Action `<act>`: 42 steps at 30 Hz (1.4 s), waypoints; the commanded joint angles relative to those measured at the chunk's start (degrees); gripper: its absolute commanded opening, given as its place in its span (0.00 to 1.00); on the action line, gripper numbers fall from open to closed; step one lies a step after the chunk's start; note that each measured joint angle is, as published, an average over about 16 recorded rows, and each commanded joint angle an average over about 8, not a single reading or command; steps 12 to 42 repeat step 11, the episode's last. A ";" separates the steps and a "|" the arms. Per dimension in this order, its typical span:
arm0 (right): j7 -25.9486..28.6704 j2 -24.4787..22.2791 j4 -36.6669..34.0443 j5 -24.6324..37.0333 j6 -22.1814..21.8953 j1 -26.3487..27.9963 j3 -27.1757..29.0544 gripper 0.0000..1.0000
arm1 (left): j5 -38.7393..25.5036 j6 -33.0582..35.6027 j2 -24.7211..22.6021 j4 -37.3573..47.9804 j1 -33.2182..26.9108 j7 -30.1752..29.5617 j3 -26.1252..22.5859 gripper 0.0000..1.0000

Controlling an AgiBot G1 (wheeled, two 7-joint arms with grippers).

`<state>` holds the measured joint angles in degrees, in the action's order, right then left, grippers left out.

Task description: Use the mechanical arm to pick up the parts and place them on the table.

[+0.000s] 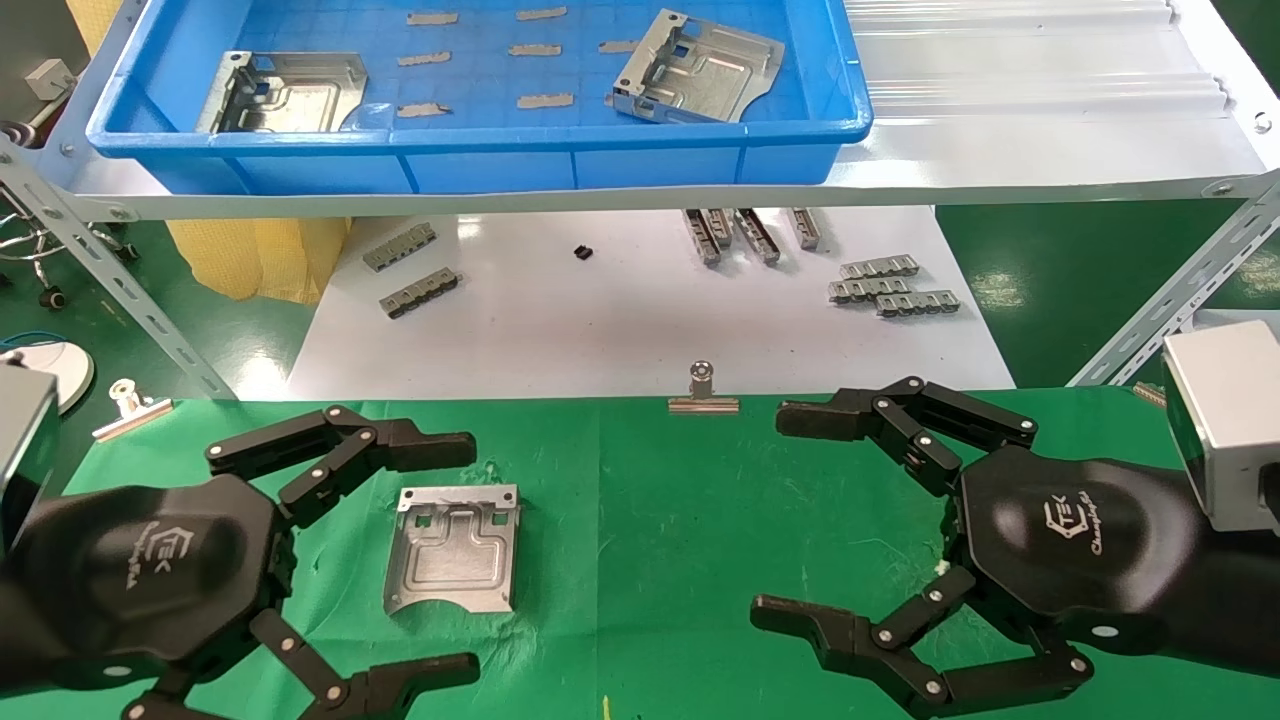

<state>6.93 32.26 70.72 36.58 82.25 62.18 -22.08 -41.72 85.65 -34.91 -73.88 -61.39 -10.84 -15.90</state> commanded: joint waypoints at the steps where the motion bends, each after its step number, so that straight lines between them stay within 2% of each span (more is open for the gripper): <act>1: 0.00 0.00 0.00 0.00 0.00 0.00 0.00 1.00 | -0.03 0.01 -0.03 0.07 -0.04 0.02 -0.03 1.00; 42: 0.00 0.00 0.00 0.00 0.00 0.00 0.00 1.00 | -0.09 0.03 -0.07 0.24 -0.12 0.07 -0.07 1.00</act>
